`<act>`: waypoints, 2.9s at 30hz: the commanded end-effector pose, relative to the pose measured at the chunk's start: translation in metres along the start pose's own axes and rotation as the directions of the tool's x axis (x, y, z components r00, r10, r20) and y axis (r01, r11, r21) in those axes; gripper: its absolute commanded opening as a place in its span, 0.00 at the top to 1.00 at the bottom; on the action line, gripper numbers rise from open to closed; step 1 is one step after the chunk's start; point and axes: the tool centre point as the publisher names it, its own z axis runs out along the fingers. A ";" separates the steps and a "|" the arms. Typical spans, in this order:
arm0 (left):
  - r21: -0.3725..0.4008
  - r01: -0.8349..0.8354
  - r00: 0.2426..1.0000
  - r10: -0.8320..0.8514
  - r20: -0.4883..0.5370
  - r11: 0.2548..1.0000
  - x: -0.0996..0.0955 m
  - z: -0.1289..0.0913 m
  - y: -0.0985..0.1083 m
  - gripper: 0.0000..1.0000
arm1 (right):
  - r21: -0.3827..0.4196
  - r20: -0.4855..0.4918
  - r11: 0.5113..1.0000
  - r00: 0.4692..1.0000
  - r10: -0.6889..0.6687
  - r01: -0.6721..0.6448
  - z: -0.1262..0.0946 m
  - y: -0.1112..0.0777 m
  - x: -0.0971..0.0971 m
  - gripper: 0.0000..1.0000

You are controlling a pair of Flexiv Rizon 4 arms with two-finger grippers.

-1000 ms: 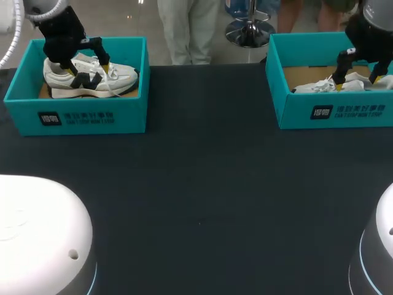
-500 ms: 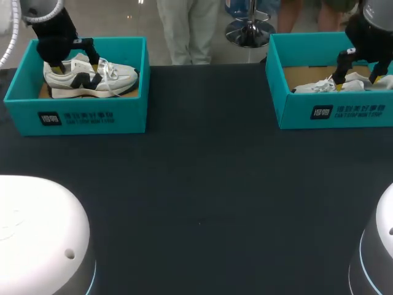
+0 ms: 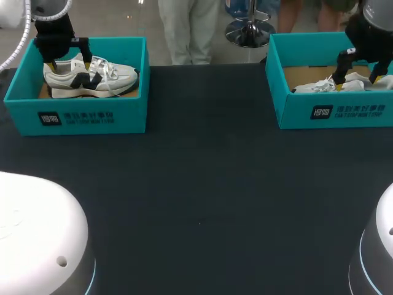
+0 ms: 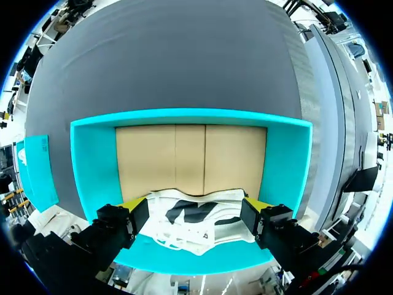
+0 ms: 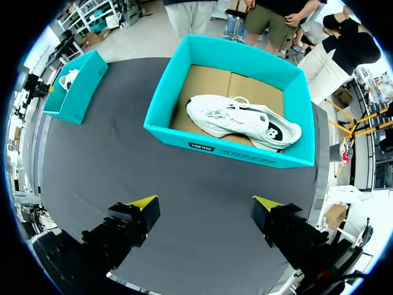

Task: Take the shoe out of the shoebox, open the shoe tongue, remove and reinsert the insole, then place the shoe into the shoebox

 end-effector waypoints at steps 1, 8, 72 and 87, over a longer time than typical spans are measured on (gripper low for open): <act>0.036 0.002 1.000 -0.002 -0.010 0.999 0.007 0.009 0.021 0.00 | 0.001 0.001 1.000 1.000 0.000 0.000 0.000 0.001 0.000 0.00; 0.054 0.010 0.999 -0.007 -0.047 0.999 0.029 0.016 0.040 0.00 | 0.001 0.001 1.000 1.000 0.000 0.000 0.000 0.001 0.000 0.00; 0.107 -0.009 0.999 0.012 -0.032 0.994 0.102 0.058 0.088 0.51 | 0.001 0.001 1.000 1.000 0.000 0.000 0.000 0.001 0.000 0.00; 0.152 -0.009 0.999 0.013 -0.029 0.988 0.106 0.087 0.097 0.40 | 0.001 0.001 1.000 1.000 0.000 0.000 0.000 0.001 0.000 0.00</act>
